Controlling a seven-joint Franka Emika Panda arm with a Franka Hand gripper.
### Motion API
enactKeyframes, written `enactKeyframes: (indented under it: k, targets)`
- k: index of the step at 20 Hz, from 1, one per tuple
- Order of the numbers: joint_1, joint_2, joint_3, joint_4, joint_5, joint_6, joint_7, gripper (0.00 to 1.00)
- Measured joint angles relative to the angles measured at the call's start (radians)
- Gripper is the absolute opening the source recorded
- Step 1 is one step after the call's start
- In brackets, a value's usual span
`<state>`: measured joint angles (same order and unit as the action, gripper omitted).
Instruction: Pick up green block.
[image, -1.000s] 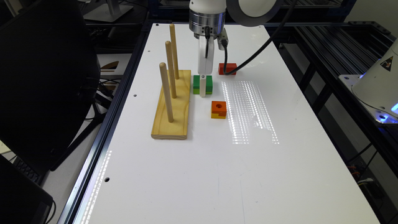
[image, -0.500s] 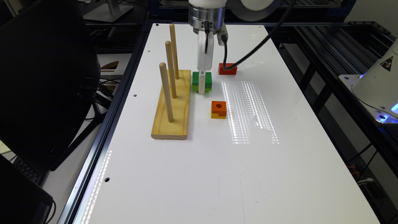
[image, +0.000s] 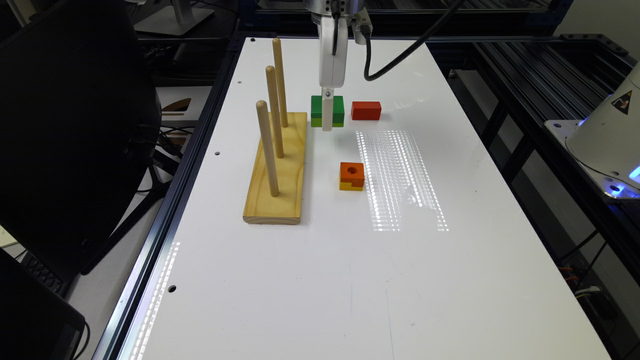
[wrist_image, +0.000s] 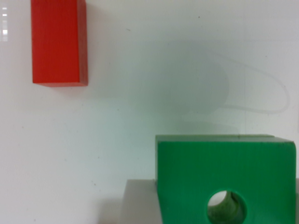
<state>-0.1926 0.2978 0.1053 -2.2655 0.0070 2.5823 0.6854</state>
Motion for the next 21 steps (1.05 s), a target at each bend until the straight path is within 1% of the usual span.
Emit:
enactKeyframes:
  k: [2, 4, 8, 10, 11, 16, 18, 20, 21]
  targets:
    - [0.0, -0.011, 0.0, 0.0, 0.0, -0.006, 0.0, 0.0]
    - [0.0, -0.035, 0.001, 0.001, 0.0, -0.027, 0.0, 0.0]
    - [0.0, -0.123, 0.002, 0.001, 0.0004, -0.114, 0.001, 0.0]
    - [0.0, -0.153, 0.002, 0.001, 0.0005, -0.145, 0.001, 0.0]
    - [0.0, -0.161, 0.003, 0.0, 0.0005, -0.154, 0.001, 0.0]
    - [0.0, -0.161, 0.003, 0.001, 0.0005, -0.155, 0.001, 0.0]
    - [0.0, -0.173, 0.003, 0.003, 0.0005, -0.161, 0.001, 0.0]
    - [0.0, -0.205, 0.003, 0.006, 0.0007, -0.19, 0.002, 0.0]
    - [0.0, -0.236, 0.003, 0.009, 0.0013, -0.221, 0.002, 0.0]
